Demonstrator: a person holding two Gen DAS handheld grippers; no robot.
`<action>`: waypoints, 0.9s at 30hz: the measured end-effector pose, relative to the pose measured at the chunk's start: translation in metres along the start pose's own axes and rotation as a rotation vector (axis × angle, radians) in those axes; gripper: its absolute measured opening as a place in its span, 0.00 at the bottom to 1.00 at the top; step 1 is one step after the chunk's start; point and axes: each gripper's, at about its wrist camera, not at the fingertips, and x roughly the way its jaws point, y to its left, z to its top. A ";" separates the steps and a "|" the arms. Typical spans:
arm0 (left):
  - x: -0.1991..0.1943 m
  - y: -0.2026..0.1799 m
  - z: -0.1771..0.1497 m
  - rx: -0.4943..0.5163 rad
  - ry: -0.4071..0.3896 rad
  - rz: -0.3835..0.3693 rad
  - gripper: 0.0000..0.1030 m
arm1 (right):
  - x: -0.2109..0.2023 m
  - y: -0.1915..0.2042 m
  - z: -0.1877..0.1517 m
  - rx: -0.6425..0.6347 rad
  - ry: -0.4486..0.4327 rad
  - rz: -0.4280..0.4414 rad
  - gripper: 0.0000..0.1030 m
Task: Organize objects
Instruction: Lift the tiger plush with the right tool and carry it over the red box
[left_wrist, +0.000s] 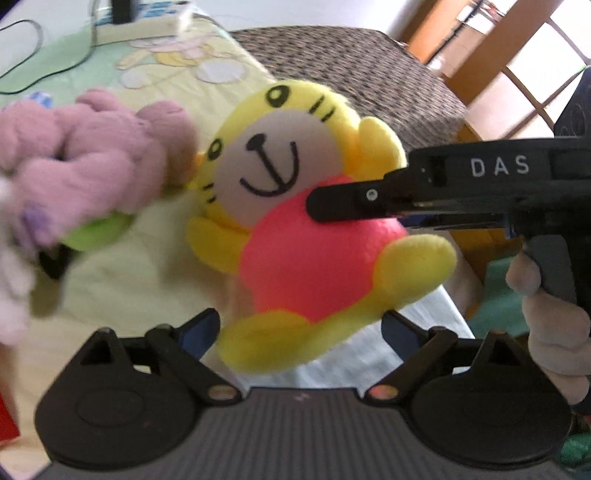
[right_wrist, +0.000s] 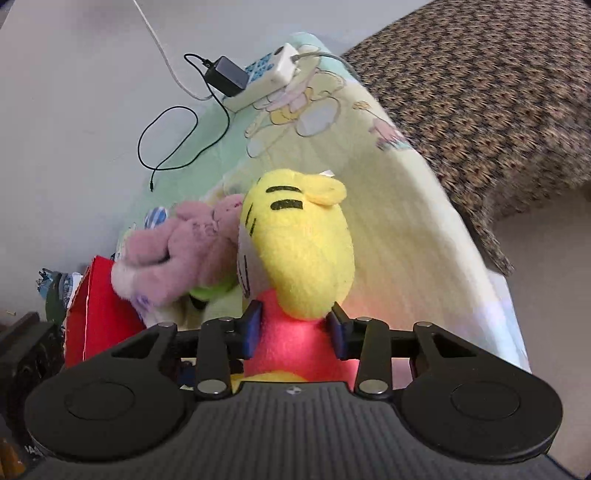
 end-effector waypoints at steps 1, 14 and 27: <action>0.000 -0.004 -0.002 0.016 -0.001 -0.007 0.91 | -0.004 -0.001 -0.004 0.008 -0.001 -0.007 0.39; -0.045 -0.051 -0.041 0.224 -0.122 -0.056 0.83 | -0.052 0.001 -0.041 0.042 -0.066 0.080 0.38; -0.169 -0.005 -0.060 0.188 -0.406 0.074 0.84 | -0.044 0.118 -0.040 -0.130 -0.155 0.294 0.37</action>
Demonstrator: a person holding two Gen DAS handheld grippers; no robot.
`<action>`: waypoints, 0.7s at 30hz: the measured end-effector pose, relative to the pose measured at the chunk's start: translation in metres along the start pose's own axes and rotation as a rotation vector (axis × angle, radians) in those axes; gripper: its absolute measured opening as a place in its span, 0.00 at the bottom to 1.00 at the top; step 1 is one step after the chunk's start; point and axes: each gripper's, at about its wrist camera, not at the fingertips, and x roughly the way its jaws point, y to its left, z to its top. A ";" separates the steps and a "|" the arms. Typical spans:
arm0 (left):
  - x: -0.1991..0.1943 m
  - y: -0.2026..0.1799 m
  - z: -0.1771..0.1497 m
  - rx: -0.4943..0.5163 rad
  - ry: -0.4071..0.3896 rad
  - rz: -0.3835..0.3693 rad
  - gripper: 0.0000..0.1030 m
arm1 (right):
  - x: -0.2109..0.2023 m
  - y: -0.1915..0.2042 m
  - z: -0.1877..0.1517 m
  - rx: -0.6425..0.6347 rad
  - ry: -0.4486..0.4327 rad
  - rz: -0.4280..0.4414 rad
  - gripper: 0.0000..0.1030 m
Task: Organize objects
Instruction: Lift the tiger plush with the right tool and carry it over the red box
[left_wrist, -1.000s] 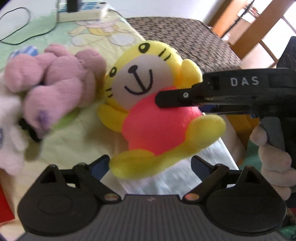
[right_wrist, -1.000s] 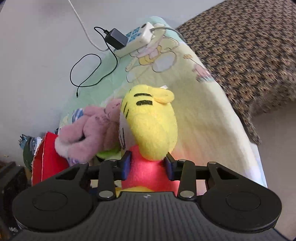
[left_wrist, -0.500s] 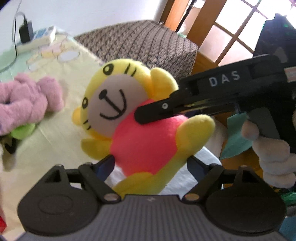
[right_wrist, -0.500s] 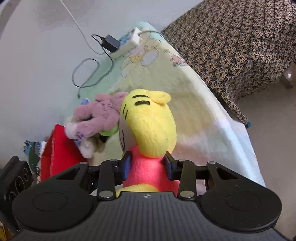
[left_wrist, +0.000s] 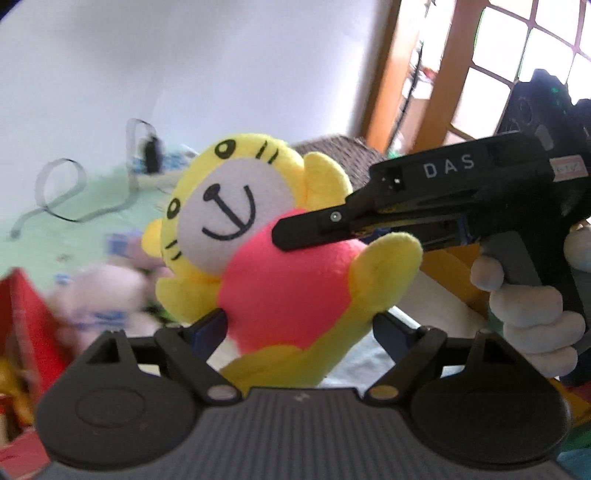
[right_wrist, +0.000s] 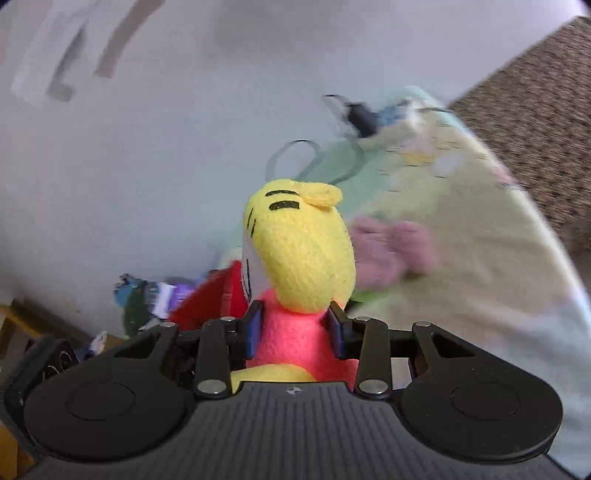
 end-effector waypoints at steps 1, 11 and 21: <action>-0.009 0.009 -0.001 -0.007 -0.014 0.015 0.84 | 0.008 0.010 0.000 -0.009 0.003 0.016 0.37; -0.089 0.105 -0.028 -0.080 -0.095 0.151 0.86 | 0.097 0.097 -0.014 -0.091 0.009 0.073 0.37; -0.096 0.195 -0.062 -0.124 -0.051 0.220 0.87 | 0.177 0.139 -0.045 -0.176 -0.003 -0.075 0.36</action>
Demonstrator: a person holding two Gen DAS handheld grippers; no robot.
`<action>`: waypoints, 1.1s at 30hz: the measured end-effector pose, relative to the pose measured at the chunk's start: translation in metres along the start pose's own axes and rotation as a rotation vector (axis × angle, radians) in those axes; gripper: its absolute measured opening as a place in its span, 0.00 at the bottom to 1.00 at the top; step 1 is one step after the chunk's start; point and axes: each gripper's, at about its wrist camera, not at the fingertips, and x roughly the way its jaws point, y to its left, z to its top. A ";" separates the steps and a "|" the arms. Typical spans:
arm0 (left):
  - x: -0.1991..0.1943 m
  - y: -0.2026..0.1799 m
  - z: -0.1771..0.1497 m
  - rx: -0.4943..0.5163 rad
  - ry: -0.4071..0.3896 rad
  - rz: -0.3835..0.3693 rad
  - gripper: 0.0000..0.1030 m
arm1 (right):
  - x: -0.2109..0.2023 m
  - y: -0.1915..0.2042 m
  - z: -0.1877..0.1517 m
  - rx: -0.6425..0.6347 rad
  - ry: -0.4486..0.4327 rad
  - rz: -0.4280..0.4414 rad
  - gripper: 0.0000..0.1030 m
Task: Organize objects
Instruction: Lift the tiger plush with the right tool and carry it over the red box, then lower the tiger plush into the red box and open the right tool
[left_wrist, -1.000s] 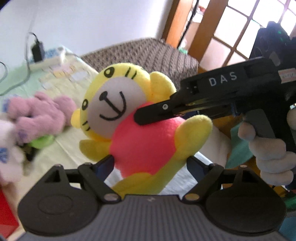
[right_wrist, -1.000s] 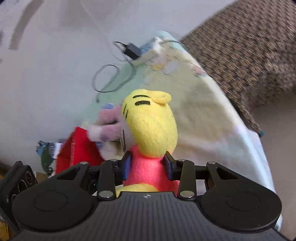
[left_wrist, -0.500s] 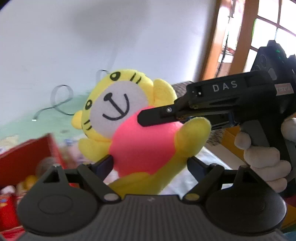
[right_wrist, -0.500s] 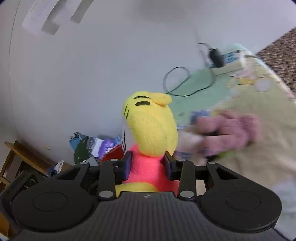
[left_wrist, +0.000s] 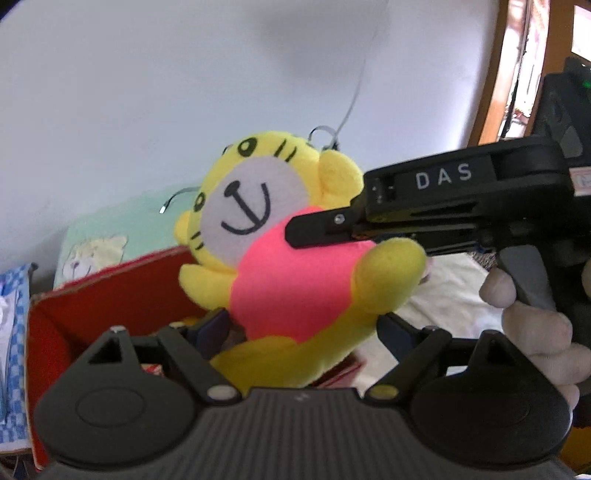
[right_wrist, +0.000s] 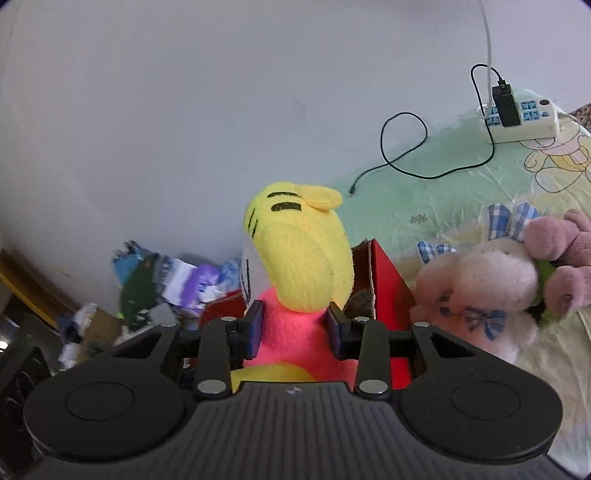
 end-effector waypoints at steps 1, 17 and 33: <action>0.005 0.009 -0.003 -0.009 0.016 -0.001 0.87 | 0.005 0.003 -0.003 -0.011 -0.003 -0.021 0.36; 0.041 0.044 -0.024 -0.054 0.127 -0.029 0.86 | 0.047 0.022 -0.014 -0.099 0.115 -0.217 0.35; 0.049 0.047 -0.023 -0.094 0.163 -0.059 0.85 | 0.036 0.018 -0.010 -0.114 0.028 -0.214 0.47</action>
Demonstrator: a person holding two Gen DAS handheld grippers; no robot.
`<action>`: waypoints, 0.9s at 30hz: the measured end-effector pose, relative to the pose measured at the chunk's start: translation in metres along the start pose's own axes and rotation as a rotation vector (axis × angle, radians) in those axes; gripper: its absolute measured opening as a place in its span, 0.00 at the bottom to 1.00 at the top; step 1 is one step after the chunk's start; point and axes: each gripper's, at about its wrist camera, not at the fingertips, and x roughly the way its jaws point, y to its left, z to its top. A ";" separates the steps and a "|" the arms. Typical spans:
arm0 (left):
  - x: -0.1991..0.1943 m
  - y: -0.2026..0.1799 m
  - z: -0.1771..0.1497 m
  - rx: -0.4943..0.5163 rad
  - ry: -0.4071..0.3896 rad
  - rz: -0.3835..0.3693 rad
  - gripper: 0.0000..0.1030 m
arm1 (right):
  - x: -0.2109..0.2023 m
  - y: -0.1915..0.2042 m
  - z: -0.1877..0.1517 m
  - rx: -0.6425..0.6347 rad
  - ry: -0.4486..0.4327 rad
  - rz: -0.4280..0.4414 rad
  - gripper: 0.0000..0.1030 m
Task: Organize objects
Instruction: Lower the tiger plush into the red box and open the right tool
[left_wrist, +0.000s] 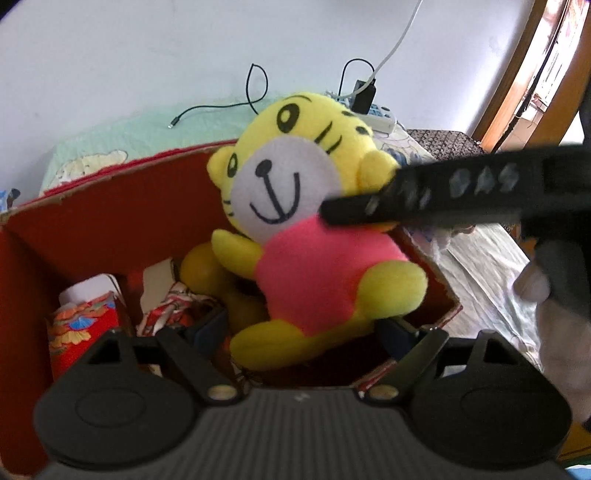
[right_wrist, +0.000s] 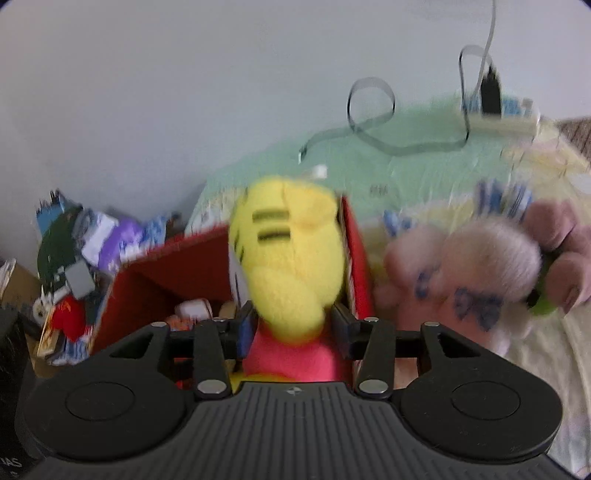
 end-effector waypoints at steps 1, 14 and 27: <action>-0.003 0.000 -0.001 0.001 -0.007 -0.002 0.85 | -0.005 0.000 0.003 0.002 -0.030 0.003 0.47; -0.001 -0.010 0.000 0.031 -0.036 -0.006 0.89 | 0.025 0.005 0.024 0.024 -0.093 0.069 0.24; 0.013 -0.009 0.007 0.007 0.016 -0.008 0.93 | 0.024 -0.015 0.019 0.052 -0.088 0.078 0.18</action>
